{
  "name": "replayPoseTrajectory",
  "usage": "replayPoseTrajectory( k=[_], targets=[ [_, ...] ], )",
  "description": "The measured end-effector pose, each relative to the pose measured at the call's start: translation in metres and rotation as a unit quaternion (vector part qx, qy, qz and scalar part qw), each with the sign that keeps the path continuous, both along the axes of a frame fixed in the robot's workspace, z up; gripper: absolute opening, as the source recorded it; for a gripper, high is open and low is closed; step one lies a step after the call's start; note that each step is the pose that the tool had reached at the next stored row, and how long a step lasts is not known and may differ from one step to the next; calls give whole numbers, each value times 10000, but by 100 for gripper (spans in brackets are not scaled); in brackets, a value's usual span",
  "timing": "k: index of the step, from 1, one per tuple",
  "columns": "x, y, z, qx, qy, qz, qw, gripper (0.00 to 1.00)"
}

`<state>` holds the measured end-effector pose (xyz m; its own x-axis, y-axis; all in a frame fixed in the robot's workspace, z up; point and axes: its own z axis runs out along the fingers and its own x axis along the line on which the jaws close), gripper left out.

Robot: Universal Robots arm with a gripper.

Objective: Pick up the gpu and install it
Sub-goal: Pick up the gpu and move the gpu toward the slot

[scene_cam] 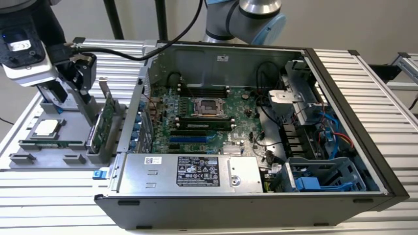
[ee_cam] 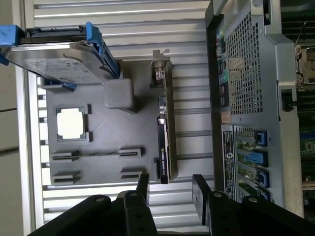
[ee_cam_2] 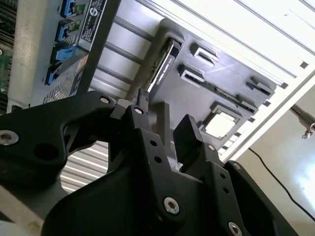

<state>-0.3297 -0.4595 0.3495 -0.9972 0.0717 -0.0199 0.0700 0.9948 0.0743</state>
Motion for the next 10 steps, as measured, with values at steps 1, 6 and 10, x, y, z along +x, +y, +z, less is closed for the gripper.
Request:
replayPoseTrajectory(
  k=[1,6,10],
  targets=[
    [0,0,-2,-1,0,0,10000,100],
    [0,0,-13,-4,0,0,10000,100],
    [0,0,-21,-8,0,0,10000,100]
  ],
)
